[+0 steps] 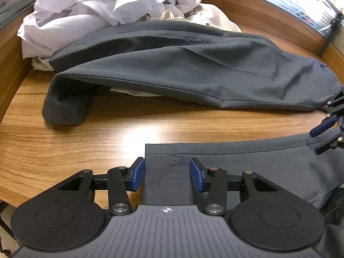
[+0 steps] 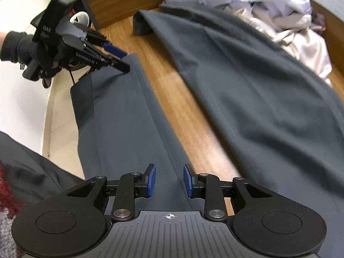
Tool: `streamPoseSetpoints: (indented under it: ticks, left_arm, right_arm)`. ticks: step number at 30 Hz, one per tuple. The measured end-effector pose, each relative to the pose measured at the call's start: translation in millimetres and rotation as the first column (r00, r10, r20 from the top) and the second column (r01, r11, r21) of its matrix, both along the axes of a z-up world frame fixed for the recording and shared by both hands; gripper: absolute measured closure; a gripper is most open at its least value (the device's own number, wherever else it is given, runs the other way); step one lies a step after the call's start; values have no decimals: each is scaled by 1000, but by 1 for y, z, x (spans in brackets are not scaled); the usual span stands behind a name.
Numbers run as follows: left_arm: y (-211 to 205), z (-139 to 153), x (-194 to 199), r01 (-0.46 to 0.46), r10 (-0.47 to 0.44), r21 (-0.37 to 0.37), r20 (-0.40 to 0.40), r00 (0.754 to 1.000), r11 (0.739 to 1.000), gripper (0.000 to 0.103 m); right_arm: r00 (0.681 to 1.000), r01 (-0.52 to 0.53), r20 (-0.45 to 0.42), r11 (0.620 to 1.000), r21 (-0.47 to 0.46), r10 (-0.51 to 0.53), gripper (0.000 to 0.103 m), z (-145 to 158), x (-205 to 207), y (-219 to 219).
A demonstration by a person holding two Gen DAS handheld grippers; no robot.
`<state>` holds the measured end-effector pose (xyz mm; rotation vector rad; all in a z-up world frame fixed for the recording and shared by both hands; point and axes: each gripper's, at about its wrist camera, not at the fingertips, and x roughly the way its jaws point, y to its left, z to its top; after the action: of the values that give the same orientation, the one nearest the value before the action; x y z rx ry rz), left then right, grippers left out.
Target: Fold clothes
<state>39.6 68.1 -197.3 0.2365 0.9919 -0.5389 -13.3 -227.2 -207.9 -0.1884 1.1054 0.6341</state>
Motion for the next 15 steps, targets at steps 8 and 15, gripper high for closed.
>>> streamPoseSetpoints:
  ticks: [8, 15]
  left_arm:
    - [5, 16, -8, -21, 16, -101, -45, 999, 995, 52]
    - [-5, 9, -16, 49, -55, -85, -67, 996, 995, 53]
  right_arm:
    - [999, -22, -23, 1000, -17, 22, 72, -17, -1, 12]
    - [1000, -18, -23, 1000, -11, 18, 72, -17, 3, 12]
